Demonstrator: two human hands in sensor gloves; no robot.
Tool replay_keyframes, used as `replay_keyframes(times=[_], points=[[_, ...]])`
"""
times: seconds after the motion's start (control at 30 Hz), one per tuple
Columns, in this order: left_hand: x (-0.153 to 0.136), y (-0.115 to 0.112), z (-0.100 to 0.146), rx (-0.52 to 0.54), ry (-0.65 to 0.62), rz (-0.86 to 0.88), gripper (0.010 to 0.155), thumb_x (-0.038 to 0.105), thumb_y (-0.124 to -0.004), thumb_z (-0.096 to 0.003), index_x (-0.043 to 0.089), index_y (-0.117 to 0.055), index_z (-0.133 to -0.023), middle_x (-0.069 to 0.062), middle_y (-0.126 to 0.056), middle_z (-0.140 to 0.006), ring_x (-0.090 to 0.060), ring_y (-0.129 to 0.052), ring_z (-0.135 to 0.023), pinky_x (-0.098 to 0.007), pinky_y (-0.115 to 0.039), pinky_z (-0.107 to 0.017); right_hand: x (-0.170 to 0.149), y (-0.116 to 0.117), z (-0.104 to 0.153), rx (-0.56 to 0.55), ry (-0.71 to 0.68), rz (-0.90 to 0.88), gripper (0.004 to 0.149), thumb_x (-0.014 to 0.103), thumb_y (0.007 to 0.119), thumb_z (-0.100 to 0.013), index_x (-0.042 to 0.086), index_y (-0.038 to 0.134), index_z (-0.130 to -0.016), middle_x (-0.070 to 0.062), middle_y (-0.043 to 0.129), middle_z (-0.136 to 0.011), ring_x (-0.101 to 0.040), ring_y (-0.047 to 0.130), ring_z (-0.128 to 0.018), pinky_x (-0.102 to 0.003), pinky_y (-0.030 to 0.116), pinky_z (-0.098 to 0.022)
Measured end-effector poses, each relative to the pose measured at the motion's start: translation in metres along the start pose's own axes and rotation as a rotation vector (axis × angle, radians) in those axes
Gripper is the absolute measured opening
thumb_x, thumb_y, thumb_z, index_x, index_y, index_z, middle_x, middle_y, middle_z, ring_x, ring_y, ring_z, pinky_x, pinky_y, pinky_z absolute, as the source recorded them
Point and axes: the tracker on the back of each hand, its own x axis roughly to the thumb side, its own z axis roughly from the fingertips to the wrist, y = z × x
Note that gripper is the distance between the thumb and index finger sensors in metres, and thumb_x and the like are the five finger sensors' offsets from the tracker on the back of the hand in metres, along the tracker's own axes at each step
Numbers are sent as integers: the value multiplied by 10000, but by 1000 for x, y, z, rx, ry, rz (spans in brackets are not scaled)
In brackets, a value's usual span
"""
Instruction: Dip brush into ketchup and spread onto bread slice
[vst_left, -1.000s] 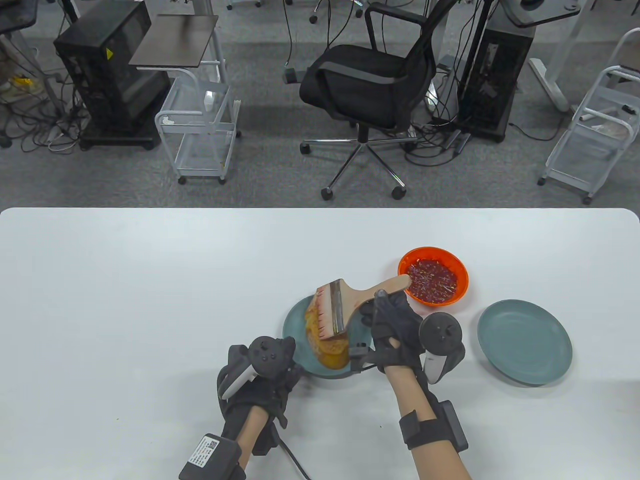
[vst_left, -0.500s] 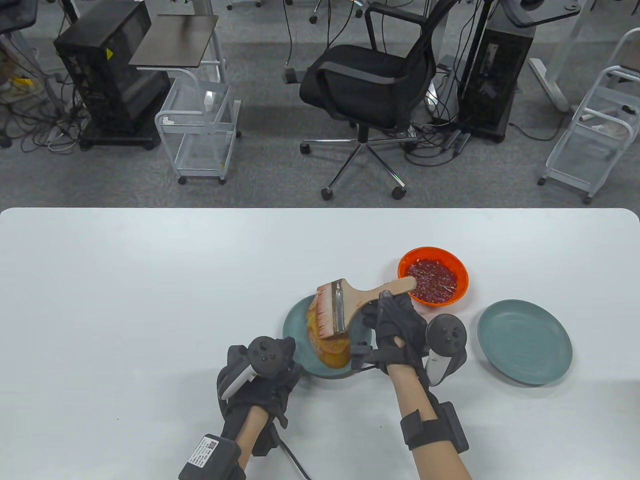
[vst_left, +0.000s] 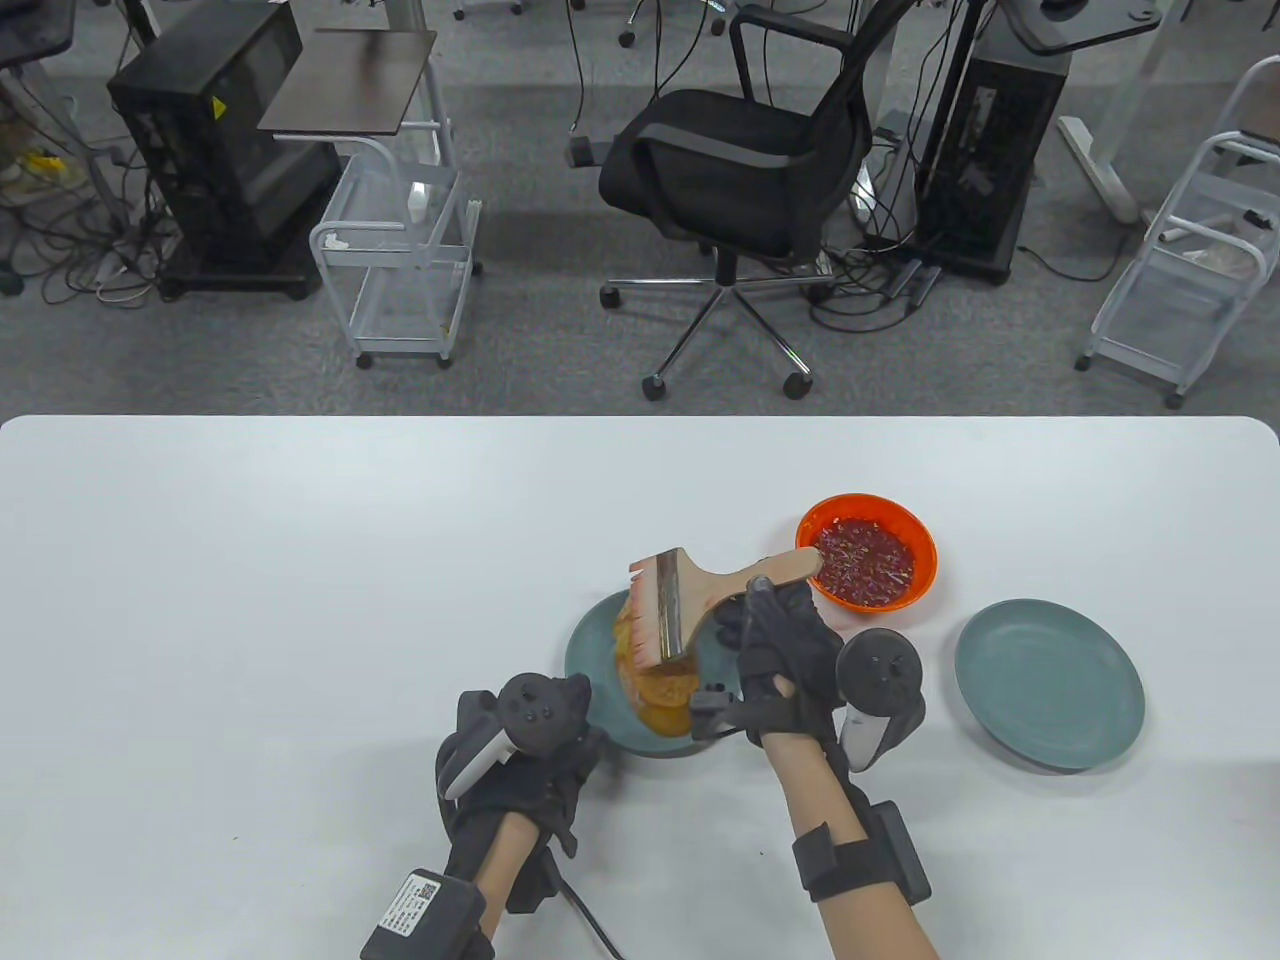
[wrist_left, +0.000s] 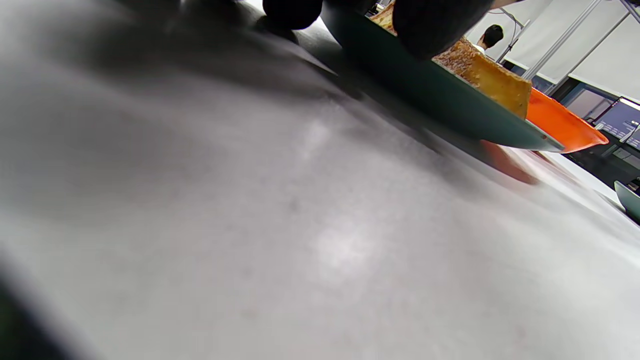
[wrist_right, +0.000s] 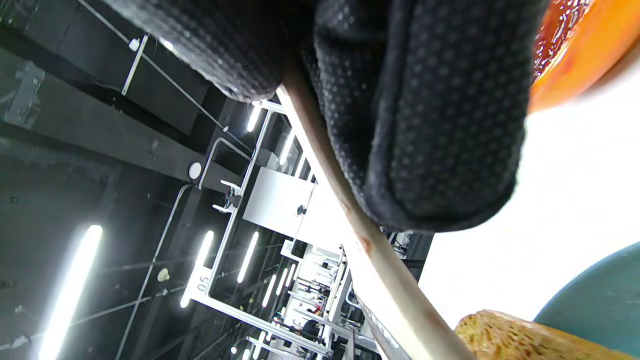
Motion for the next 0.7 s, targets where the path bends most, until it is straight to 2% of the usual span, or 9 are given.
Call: replay_keyframes(times=[0.1, 0.13, 0.23, 0.3, 0.4, 0.47, 0.53, 0.63, 0.7], points=[[0, 0, 0, -2, -1, 2, 626, 461, -587, -657, 196, -333, -1164, -140, -371, -1179, -419, -295, -1068, -597, -329, -698, 2, -10, -2, -83, -81, 102, 514, 220, 794, -532, -127, 697, -898, -374, 878, -674, -455, 1103, -411, -403, 1010, -226], [-1, 0, 0, -3, -2, 4, 625, 461, -587, -657, 197, -334, -1164, -138, -372, -1179, -418, -294, -1068, -597, -330, -697, 6, -17, -4, -127, -155, 172, 514, 223, 793, -532, -131, 699, -893, -370, 884, -665, -441, 1110, -403, -395, 1012, -225], [0, 0, 0, -5, -2, 1, 625, 462, -587, -657, 194, -334, -1163, -142, -369, -1178, -420, -292, -1067, -598, -328, -697, 16, -26, -5, -165, -243, 245, 513, 239, 782, -535, -116, 695, -894, -348, 888, -670, -414, 1118, -409, -371, 1021, -227], [0, 0, 0, -5, -1, -5, 628, 461, -587, -657, 193, -329, -1162, -142, -364, -1177, -421, -291, -1066, -599, -327, -697, 17, -21, -3, -137, -208, 178, 514, 243, 778, -537, -112, 689, -898, -345, 886, -674, -410, 1117, -416, -367, 1021, -229], [0, 0, 0, -7, -3, -5, 629, 461, -586, -658, 192, -325, -1163, -145, -361, -1178, -424, -286, -1066, -600, -324, -697, 9, -4, 1, -34, -56, 41, 514, 231, 785, -537, -124, 693, -897, -359, 883, -671, -427, 1112, -409, -380, 1015, -223], [0, 0, 0, -9, -4, -3, 627, 461, -586, -658, 194, -325, -1162, -142, -361, -1178, -420, -285, -1067, -598, -323, -698, 4, 5, 4, 1, -4, 17, 514, 225, 789, -536, -127, 693, -898, -367, 881, -671, -436, 1109, -408, -387, 1013, -222], [0, 0, 0, -11, -6, -3, 630, 462, -586, -657, 195, -322, -1163, -142, -358, -1179, -419, -284, -1068, -598, -321, -699, 0, 7, 3, 2, -6, 44, 513, 224, 791, -535, -126, 696, -898, -369, 882, -671, -442, 1107, -406, -390, 1012, -220], [-1, 0, 0, -14, -8, -2, 633, 461, -585, -657, 193, -317, -1165, -141, -358, -1179, -419, -283, -1068, -597, -320, -699, 2, -6, -3, -62, -66, 93, 514, 224, 791, -535, -129, 697, -897, -368, 882, -669, -439, 1108, -403, -390, 1010, -223], [-1, 0, 0, -15, -8, 0, 632, 461, -584, -658, 197, -315, -1165, -142, -355, -1180, -419, -280, -1068, -597, -319, -699, 8, -18, -7, -124, -154, 193, 513, 234, 785, -533, -118, 699, -896, -353, 890, -669, -423, 1116, -403, -376, 1017, -222]])
